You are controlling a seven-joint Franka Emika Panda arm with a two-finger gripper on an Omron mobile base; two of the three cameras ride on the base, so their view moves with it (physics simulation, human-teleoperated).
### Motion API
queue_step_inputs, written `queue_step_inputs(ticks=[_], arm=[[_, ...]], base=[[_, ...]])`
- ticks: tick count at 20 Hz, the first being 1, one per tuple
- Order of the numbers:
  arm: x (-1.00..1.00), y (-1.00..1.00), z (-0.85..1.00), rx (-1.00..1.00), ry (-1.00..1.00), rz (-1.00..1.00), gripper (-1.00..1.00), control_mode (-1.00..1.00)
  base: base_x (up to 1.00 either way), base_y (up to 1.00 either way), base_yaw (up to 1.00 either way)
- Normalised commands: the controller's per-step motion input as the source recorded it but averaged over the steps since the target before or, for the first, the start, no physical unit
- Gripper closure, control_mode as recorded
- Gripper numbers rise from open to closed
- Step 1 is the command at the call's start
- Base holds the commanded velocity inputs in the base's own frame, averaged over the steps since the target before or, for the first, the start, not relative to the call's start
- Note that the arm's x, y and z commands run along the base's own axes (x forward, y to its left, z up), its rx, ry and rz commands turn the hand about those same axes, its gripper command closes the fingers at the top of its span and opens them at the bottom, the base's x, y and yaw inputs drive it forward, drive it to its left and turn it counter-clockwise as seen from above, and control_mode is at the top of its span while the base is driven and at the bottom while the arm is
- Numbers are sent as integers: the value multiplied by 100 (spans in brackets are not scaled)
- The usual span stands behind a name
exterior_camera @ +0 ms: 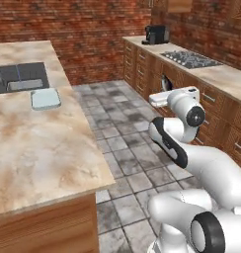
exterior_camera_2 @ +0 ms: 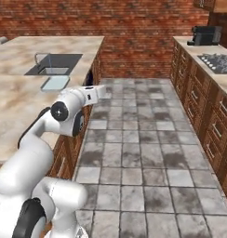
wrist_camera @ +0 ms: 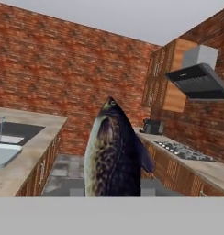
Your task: Take the fish out of the fridge, briefly rinse it in the sink, and place it on the tray next to the sink.
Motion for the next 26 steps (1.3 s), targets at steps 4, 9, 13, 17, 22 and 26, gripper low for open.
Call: queue_step_inputs(ticks=[4, 9, 13, 17, 22, 26], arm=[[0, 0, 0, 0, 0, 0, 100, 100], [0, 0, 0, 0, 0, 0, 100, 100], [0, 0, 0, 0, 0, 0, 100, 100], [0, 0, 0, 0, 0, 0, 100, 100], [0, 0, 0, 0, 0, 0, 100, 100], [0, 0, 0, 0, 0, 0, 100, 100]], base=[[65, -100, 0], [100, -86, 13], [100, -22, 45], [100, -17, 49], [98, -32, 41], [85, -18, 45]])
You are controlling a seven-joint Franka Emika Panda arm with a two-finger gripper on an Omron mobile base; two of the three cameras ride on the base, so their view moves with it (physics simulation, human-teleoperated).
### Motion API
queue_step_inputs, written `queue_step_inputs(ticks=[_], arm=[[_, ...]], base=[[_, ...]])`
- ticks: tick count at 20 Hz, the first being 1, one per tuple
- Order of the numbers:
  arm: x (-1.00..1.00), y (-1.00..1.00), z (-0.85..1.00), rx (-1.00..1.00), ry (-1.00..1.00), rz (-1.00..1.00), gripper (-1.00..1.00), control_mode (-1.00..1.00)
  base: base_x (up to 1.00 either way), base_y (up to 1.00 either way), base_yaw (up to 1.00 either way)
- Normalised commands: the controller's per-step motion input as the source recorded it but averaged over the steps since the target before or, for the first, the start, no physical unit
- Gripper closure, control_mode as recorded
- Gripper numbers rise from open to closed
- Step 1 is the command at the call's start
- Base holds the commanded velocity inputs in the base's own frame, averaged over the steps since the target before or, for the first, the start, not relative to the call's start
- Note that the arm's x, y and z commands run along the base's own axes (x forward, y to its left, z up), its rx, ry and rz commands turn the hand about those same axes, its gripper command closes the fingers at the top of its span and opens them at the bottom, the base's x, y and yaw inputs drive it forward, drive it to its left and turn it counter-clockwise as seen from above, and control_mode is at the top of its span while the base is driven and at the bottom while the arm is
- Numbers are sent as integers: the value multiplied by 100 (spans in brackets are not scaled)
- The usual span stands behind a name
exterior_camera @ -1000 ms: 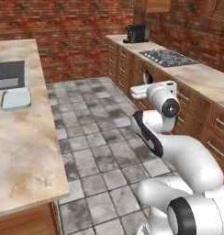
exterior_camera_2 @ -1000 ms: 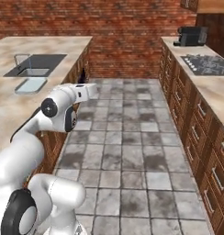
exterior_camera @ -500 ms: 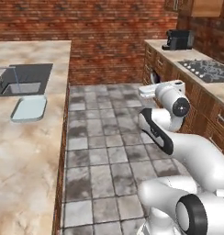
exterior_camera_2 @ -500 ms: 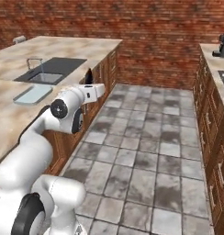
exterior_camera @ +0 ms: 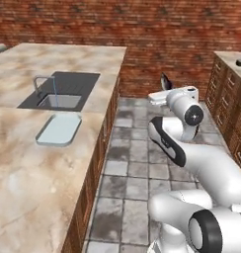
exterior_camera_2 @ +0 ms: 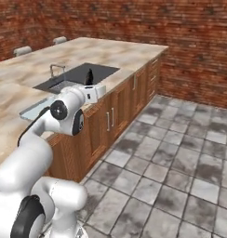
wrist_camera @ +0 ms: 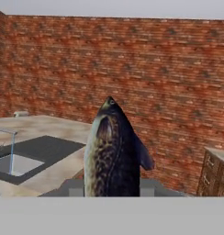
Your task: Take the fish out of the fridge, briefly rinse it in the sink, and place it on the tray next to the sink.
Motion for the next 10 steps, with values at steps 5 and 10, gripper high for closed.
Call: queue_step_inputs(ticks=[5, 10], arm=[[0, 0, 0, 0, 0, 0, 100, 100], [0, 0, 0, 0, 0, 0, 100, 100]], base=[[76, -15, 47], [29, -12, 54]])
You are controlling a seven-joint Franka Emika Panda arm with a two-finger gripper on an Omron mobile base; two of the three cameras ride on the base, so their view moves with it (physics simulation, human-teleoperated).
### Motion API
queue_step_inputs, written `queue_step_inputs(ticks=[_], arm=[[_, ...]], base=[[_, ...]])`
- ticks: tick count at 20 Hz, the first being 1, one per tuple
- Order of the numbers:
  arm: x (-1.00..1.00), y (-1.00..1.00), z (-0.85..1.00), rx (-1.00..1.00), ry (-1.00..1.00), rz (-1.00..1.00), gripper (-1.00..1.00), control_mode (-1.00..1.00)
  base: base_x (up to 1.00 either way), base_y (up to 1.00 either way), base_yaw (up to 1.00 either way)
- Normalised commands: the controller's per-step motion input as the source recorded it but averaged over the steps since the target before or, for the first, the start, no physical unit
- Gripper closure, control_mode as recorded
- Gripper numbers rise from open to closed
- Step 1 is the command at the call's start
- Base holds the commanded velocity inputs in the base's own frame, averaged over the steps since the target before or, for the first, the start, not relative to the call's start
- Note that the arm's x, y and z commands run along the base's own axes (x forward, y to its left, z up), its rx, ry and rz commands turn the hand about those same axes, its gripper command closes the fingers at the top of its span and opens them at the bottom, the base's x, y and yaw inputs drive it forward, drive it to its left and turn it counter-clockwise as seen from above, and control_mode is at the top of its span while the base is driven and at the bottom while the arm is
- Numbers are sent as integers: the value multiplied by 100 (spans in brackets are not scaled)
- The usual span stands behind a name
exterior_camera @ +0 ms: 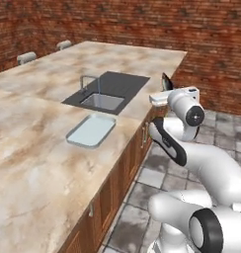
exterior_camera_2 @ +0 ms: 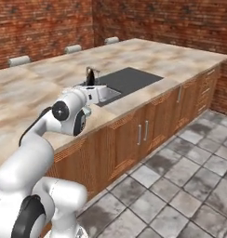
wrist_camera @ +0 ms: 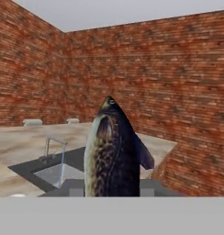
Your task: Take the fish out of the fridge, briefly rinse it in the sink, and place it on the tray next to the sink.
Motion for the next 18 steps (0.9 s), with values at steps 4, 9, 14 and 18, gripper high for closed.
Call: queue_step_inputs(ticks=[4, 9, 14, 18], arm=[[0, 0, 0, 0, 0, 0, 100, 100], [0, 0, 0, 0, 0, 0, 100, 100], [0, 0, 0, 0, 0, 0, 100, 100], [0, 0, 0, 0, 0, 0, 100, 100]], base=[[7, -34, 50], [29, -81, 26], [94, -100, -2], [100, -100, -4]])
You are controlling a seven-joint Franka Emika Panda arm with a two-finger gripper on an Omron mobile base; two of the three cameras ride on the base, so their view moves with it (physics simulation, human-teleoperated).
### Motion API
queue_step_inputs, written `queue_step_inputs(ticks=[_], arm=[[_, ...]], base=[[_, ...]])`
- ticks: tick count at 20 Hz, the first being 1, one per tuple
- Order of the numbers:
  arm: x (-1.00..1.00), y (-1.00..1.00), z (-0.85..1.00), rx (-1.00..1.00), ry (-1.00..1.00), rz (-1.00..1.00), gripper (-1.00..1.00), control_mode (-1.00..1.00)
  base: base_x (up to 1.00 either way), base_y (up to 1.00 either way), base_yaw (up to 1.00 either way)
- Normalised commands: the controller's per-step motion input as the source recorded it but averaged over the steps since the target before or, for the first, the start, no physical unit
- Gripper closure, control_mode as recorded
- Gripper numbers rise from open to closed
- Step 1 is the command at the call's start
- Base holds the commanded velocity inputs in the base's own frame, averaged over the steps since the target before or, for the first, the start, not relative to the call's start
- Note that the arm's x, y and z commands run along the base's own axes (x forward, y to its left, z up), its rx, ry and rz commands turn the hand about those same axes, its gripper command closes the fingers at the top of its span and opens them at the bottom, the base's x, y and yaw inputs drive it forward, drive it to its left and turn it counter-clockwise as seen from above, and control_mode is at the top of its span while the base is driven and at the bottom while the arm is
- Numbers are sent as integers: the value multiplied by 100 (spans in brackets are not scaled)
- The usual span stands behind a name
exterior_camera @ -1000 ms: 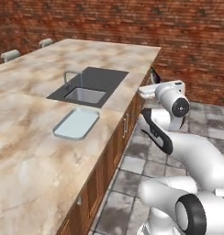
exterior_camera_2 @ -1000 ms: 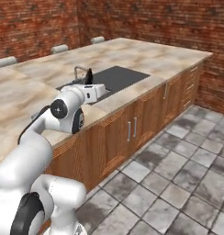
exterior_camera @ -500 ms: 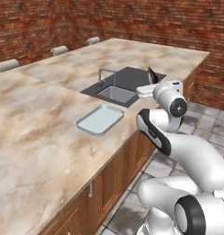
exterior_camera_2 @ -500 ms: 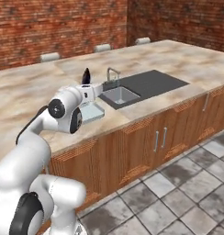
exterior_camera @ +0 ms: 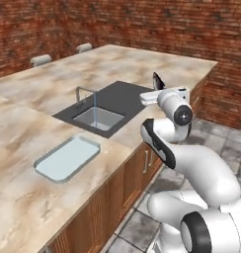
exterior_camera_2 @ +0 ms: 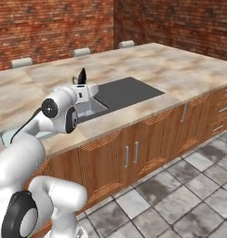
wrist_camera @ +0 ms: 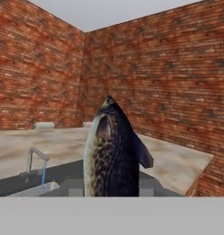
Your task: Take the fish out of the fridge, briefly rinse it in the sink, and place it on the tray next to the sink.
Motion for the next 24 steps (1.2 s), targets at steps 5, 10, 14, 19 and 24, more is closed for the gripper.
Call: queue_step_inputs(ticks=[5, 10, 14, 19, 24], arm=[[0, 0, 0, 0, 0, 0, 100, 100], [0, 0, 0, 0, 0, 0, 100, 100], [0, 0, 0, 0, 0, 0, 100, 100], [0, 0, 0, 0, 0, 0, 100, 100], [0, 0, 0, 0, 0, 0, 100, 100]], base=[[87, -100, -11], [64, -100, -17], [38, -100, -6], [-21, -55, 47], [-37, -15, 64]])
